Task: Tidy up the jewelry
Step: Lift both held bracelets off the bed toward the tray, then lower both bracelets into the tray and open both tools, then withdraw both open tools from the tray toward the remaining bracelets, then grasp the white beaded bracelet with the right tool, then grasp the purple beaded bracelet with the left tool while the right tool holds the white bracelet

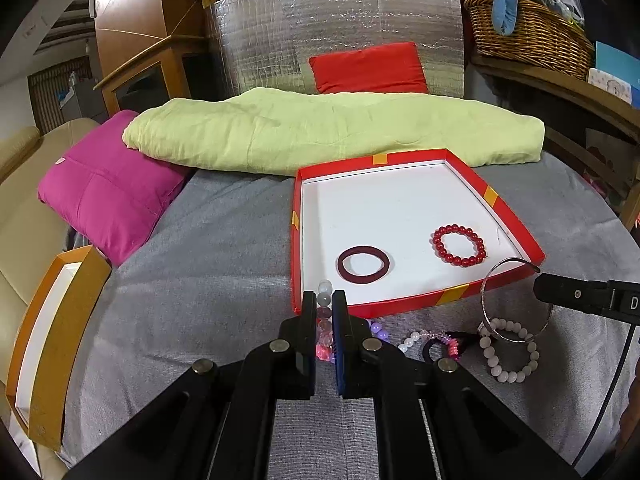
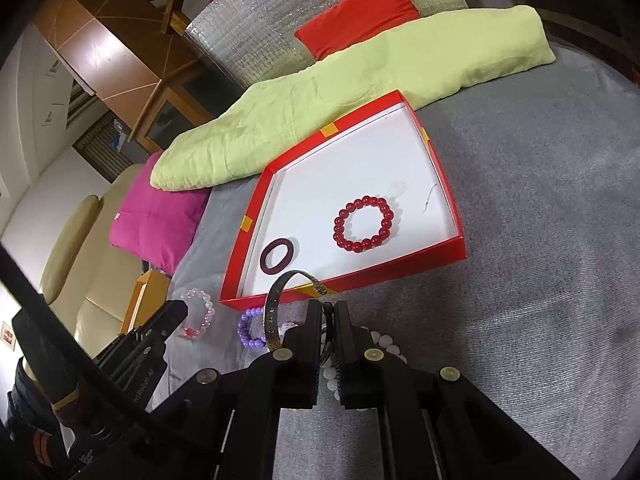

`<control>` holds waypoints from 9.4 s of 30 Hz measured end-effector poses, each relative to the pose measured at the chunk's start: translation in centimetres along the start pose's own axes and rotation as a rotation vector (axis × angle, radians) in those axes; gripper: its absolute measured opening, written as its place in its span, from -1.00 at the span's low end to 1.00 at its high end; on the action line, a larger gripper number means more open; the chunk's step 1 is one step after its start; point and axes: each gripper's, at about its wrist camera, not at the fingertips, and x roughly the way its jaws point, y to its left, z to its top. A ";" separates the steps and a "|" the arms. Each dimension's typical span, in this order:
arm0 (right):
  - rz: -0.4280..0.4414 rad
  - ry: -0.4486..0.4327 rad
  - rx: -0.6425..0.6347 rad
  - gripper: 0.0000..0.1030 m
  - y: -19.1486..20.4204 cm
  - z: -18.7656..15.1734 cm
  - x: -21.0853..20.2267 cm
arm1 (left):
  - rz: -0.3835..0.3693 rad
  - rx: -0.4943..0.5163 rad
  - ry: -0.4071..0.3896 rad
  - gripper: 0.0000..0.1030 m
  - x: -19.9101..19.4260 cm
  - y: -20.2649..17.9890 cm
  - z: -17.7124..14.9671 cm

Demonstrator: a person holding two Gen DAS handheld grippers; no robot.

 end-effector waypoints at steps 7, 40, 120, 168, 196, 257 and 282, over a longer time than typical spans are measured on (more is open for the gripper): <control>-0.001 0.003 0.002 -0.87 0.0 0.0 0.1 | 0.003 -0.001 0.005 -0.85 0.1 0.0 0.0; 0.014 -0.052 0.051 -0.87 -0.1 2.3 1.5 | 0.010 -0.012 0.034 -0.85 2.2 0.2 1.1; -0.101 -0.066 0.018 -0.18 0.0 6.1 3.1 | -0.025 -0.030 0.098 0.27 5.4 2.4 2.7; -0.364 0.112 -0.299 -0.14 2.1 -4.6 0.5 | -0.031 -0.009 0.162 0.30 1.1 2.1 -3.9; -0.354 0.113 -0.248 -0.80 0.5 -4.3 2.2 | -0.049 -0.058 0.188 0.30 2.0 3.4 -3.9; -0.449 0.084 -0.222 -0.80 -0.8 -3.7 2.3 | -0.185 -0.034 0.264 -0.81 5.5 3.4 -3.8; -0.287 -0.120 -0.203 -0.81 0.5 -2.7 -2.1 | -0.223 -0.078 0.098 -0.82 1.9 3.7 -1.9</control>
